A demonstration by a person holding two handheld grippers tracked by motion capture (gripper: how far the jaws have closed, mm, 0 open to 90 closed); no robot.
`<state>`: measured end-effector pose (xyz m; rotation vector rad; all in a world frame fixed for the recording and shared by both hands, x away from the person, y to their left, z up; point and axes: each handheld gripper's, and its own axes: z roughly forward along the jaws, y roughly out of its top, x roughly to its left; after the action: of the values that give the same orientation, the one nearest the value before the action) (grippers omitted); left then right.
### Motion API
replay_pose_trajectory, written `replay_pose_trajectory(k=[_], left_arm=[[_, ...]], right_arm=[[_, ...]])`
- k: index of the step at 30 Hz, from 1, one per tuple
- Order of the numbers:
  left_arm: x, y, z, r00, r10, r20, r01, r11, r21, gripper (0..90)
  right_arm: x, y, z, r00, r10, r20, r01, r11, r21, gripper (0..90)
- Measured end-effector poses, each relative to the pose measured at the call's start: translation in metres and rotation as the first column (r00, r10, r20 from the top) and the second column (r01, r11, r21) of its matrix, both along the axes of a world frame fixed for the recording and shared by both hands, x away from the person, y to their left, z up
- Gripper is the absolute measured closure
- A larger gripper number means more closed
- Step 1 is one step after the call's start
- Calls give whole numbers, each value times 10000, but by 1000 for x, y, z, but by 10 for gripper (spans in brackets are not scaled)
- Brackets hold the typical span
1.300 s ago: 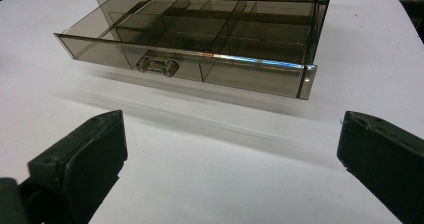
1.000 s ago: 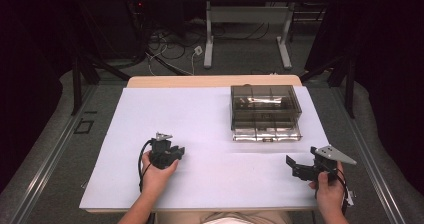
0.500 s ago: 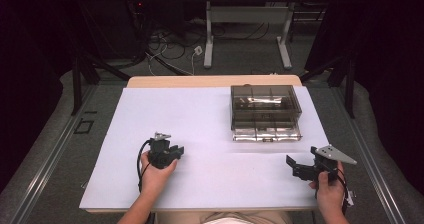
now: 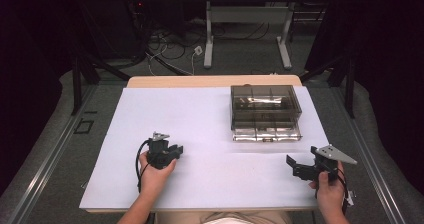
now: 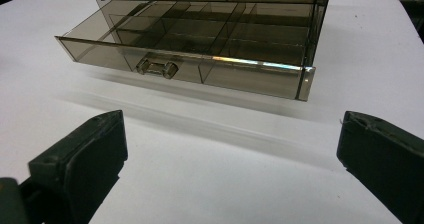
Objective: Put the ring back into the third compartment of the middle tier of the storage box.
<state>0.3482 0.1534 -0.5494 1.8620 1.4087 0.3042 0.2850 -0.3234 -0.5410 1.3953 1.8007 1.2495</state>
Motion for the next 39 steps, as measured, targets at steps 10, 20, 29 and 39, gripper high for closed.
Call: replay_pose_trajectory(k=[10, 20, 29, 39], left_arm=[[-2, -1, 3, 9999, 2, 172, 0, 9999, -127, 714], [-4, 0, 5, 9995, -8, 312, 15, 9997, -239, 715], [-8, 0, 8, 9982, -69, 592, 93, 9991, -403, 715], [-14, -3, 12, 9917, -102, 1278, 156, 9990, -414, 715]], right_arm=[[0, -1, 0, 10000, 54, -8, -54, 10000, -19, 0], [1, -1, 0, 10000, 54, 68, -54, 10000, -3, 0], [1, -1, -1, 10000, 19, 43, -19, 10000, 33, 0], [0, -1, 0, 10000, 60, -29, -60, 10000, 74, 0]])
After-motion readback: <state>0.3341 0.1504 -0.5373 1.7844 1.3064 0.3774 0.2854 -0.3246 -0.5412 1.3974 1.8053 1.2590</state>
